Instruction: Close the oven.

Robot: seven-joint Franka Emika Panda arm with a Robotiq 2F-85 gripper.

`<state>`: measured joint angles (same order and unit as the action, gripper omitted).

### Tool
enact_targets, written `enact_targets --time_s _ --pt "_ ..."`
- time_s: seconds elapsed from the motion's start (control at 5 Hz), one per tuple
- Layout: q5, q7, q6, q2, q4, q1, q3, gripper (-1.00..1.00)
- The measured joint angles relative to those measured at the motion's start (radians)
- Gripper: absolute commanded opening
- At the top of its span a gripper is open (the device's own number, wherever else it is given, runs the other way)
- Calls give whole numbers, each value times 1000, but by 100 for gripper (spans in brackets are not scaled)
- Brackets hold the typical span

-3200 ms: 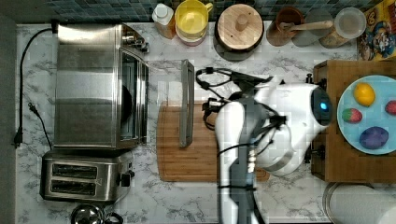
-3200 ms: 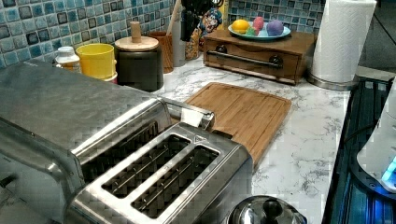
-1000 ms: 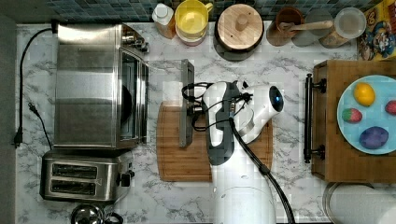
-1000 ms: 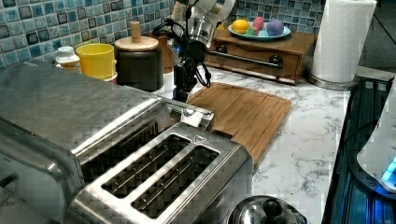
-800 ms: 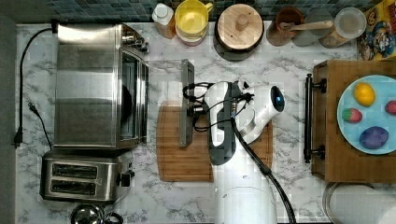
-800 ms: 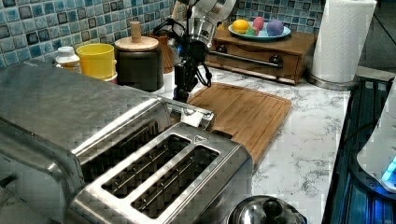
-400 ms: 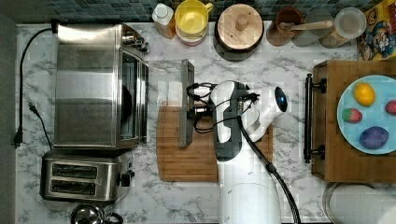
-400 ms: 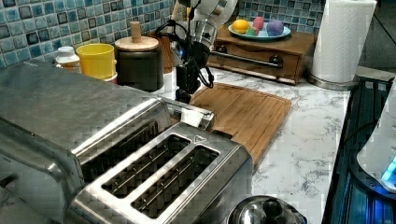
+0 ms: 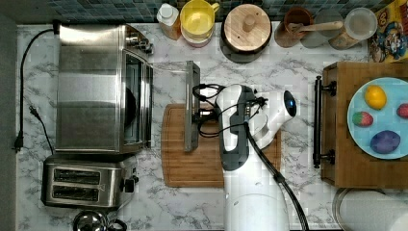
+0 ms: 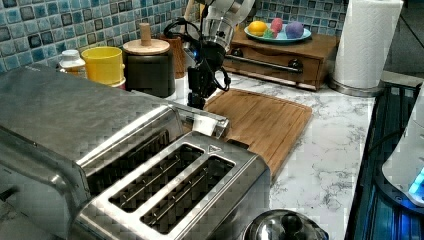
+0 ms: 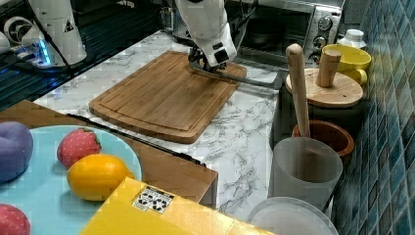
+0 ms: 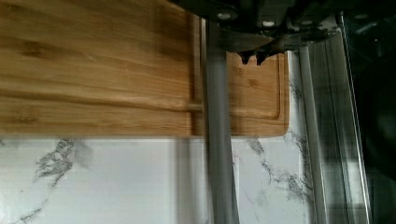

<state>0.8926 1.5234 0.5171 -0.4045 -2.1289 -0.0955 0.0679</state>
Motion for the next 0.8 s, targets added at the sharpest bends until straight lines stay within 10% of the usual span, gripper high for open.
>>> enact_targets --time_s 0.8 --pt "-265 -269 226 270 -61 83 -184 -100"
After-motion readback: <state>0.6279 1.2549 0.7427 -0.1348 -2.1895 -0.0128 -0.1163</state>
